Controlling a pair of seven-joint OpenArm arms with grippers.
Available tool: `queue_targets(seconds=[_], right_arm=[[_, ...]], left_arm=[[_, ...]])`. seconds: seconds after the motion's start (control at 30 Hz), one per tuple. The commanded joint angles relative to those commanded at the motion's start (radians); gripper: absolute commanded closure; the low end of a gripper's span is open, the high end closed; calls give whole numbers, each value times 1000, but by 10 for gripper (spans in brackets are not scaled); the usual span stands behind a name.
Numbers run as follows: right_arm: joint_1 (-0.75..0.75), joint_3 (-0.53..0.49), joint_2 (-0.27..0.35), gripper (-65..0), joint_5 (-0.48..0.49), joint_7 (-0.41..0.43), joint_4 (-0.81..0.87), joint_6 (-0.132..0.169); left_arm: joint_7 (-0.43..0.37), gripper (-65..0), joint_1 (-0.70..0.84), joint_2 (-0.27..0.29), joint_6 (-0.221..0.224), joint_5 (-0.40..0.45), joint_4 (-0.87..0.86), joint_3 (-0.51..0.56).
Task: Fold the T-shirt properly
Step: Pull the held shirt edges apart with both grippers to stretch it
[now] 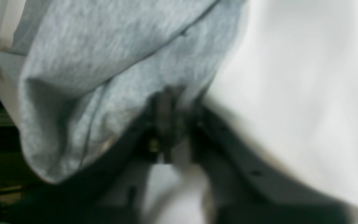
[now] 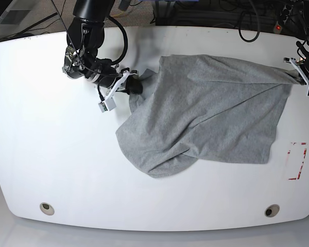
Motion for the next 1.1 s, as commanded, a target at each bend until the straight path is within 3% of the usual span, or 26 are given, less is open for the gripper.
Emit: queue_targets(seconds=[0.13, 0.33, 0.47, 0.67, 0.9, 1.1], right_arm=[[-49, 3, 35, 0, 2, 0, 94, 0], [-150, 8, 84, 0, 2, 0, 285, 0], [-210, 69, 94, 0, 2, 0, 385, 0], [-261, 178, 94, 0, 2, -20, 416, 2], [-245, 221, 94, 0, 20, -63, 416, 2], [-140, 222, 129, 0, 40, -64, 410, 2]], left_arm=[[0, 0, -20, 3, 0, 0, 25, 0], [0, 0, -28, 52, 0, 2, 68, 0], [0, 0, -28, 55, 0, 2, 77, 6], [0, 0, -28, 55, 2, 2, 75, 46], [2, 0, -35, 58, 3, 2, 86, 112], [8, 0, -137, 120, 64, 25, 137, 172]])
